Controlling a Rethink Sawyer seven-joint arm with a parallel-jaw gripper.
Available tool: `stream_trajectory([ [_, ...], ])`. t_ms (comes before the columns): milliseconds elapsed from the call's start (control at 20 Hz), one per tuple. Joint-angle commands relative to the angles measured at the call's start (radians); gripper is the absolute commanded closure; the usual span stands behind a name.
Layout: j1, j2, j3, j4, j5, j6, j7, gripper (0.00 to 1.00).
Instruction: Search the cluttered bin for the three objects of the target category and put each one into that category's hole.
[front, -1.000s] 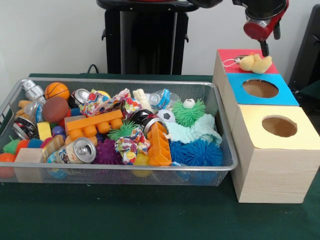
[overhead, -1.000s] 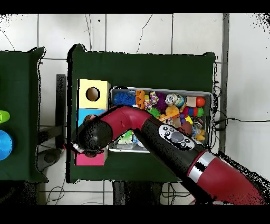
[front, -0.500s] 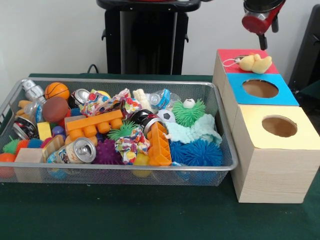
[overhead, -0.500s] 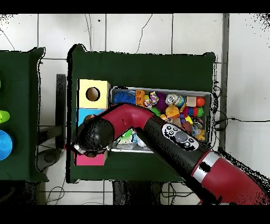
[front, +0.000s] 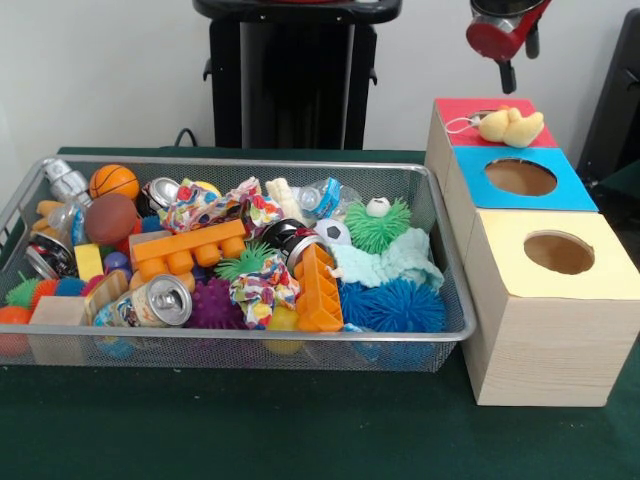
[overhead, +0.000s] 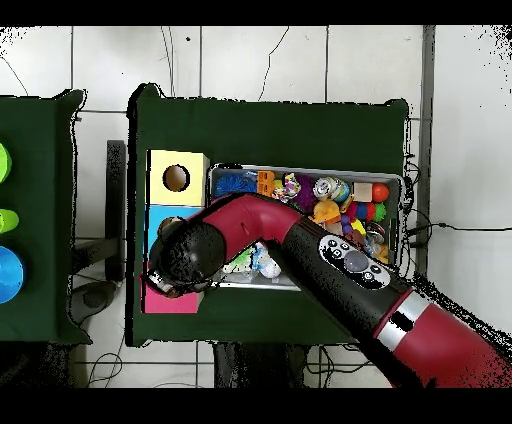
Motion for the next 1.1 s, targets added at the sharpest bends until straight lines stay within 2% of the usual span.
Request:
stream_trajectory([
  [50,-0.033,0.010,0.009,-0.051,-0.098,0.071,-0.295,0.00],
  [1100,-0.034,0.093,-0.004,-0.039,-0.224,-0.054,-0.269,0.00],
])
